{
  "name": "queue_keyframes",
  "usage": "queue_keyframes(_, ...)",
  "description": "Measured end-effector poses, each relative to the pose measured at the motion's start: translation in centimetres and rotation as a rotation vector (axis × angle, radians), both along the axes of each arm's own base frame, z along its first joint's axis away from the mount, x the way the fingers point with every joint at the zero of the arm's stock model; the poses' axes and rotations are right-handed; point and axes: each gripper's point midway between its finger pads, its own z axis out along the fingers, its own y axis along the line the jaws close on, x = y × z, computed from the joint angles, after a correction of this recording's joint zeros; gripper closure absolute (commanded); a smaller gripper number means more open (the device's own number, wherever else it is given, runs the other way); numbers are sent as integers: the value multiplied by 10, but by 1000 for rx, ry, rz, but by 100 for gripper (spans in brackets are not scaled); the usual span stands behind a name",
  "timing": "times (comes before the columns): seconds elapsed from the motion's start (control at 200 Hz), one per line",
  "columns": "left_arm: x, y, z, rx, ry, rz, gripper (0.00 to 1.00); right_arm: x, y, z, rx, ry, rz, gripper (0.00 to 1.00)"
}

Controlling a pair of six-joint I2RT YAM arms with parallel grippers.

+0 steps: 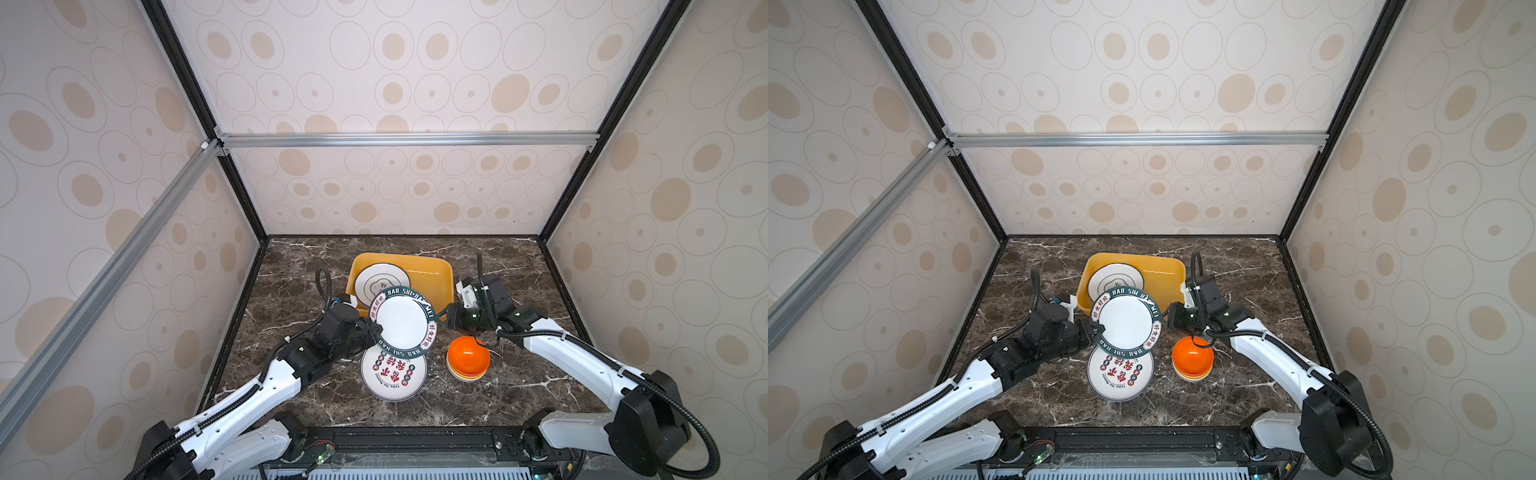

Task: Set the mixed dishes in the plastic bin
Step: 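Carry the green-rimmed plate toward the bin with the right gripper while the left releases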

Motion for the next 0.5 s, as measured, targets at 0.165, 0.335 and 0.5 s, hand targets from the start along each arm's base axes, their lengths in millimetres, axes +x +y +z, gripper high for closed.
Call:
queue_keyframes(0.165,9,-10,8,-62,-19,-19,100,5,5,6,61,-22,-8,58)
queue_keyframes(0.335,15,-16,13,-119,-20,-27,100,11,11,17,121,-54,-9,68)
queue_keyframes(0.5,19,-17,16,-174,-18,-23,100,16,16,31,172,-92,-4,83)
